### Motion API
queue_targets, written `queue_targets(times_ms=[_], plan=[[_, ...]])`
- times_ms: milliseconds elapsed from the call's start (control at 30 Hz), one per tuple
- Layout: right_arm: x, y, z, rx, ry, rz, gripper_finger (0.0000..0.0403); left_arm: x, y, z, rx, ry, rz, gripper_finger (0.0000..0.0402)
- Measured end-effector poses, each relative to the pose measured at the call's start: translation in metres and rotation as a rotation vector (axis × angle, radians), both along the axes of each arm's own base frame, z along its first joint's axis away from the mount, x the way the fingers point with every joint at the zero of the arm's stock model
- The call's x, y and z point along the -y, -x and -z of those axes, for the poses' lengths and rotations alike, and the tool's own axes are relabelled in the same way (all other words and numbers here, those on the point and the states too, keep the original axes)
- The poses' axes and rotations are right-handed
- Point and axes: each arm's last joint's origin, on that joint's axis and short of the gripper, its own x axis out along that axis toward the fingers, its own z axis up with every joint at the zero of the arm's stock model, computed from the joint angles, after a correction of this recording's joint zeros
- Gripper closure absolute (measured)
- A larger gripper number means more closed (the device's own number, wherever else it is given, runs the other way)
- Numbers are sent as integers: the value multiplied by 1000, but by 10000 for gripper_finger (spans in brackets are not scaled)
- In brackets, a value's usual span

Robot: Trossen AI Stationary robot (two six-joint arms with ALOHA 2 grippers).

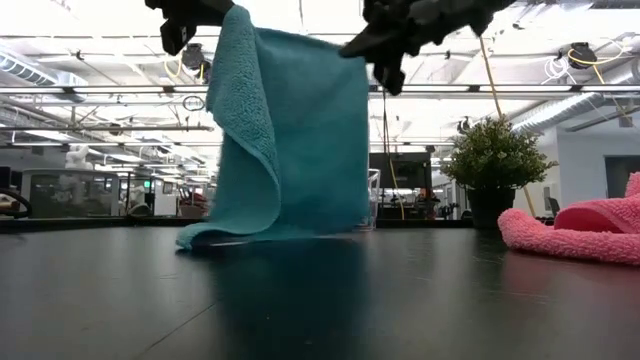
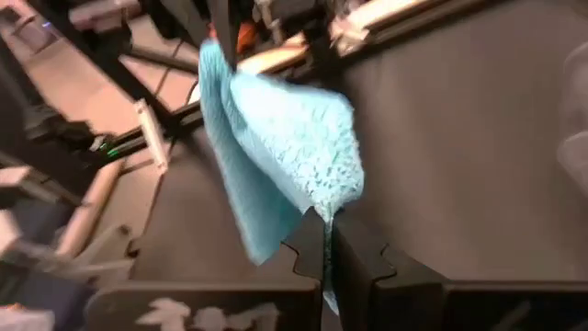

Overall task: Fold microfiber towels
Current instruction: Fold the light blue microfiber cloth

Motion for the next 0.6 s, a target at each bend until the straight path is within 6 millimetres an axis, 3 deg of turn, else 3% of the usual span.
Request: queue_targets(times_ms=[200, 600], plan=[[-2, 15, -20, 62, 39, 38, 402, -1, 0, -1, 15, -6, -35, 390], [-1, 13, -14, 29, 35, 44, 403, -1, 0, -1, 6, -36, -22, 377]])
